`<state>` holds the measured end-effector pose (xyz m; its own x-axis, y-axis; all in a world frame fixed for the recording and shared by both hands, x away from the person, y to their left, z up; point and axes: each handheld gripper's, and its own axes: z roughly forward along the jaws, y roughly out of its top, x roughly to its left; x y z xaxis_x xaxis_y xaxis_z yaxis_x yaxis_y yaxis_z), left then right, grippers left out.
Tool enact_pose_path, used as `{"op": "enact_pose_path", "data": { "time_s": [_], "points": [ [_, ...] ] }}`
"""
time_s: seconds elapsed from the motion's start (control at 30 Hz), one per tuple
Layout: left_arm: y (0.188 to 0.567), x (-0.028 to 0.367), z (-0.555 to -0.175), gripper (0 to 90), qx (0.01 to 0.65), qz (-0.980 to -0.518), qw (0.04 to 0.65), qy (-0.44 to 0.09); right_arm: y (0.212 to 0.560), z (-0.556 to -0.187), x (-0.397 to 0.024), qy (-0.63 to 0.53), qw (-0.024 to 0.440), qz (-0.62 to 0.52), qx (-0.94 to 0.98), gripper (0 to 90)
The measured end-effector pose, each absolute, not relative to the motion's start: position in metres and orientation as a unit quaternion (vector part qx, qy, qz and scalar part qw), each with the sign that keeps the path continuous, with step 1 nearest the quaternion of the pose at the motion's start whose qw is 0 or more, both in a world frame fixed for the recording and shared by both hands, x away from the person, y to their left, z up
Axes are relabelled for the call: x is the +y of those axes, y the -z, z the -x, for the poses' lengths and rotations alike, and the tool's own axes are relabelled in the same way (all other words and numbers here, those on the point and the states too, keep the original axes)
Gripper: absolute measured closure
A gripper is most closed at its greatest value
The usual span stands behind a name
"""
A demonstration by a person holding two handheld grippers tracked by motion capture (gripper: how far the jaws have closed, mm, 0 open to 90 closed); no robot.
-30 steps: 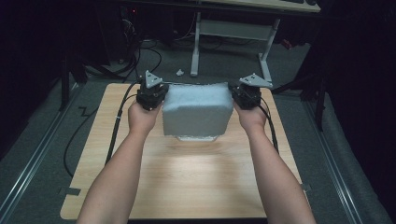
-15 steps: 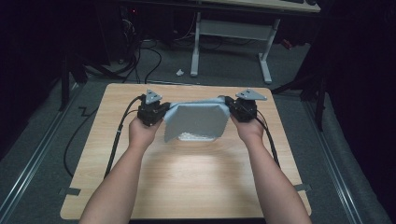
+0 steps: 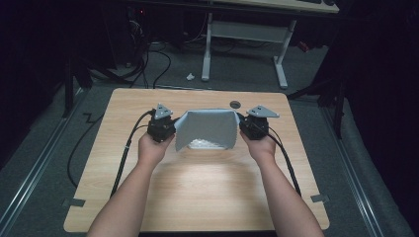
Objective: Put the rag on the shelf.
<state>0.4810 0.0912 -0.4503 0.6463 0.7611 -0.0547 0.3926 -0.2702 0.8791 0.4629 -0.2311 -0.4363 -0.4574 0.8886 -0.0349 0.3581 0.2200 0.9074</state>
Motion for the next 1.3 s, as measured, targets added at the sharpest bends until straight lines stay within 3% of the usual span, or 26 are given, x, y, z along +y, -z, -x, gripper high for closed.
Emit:
{"op": "enact_pose_path", "data": {
  "time_s": [1.0, 1.3],
  "points": [
    [0.476, 0.094, -0.472, 87.9, 0.383, -0.775, 0.47, -0.179, 0.474, -0.463, -0.235, -0.429, 0.274, -0.455, 0.731, 89.6],
    [0.473, 0.103, -0.474, 76.0, 0.403, -0.759, 0.476, -0.188, 0.471, -0.461, -0.24, -0.432, 0.283, -0.462, 0.721, 82.8]
  ]
}}
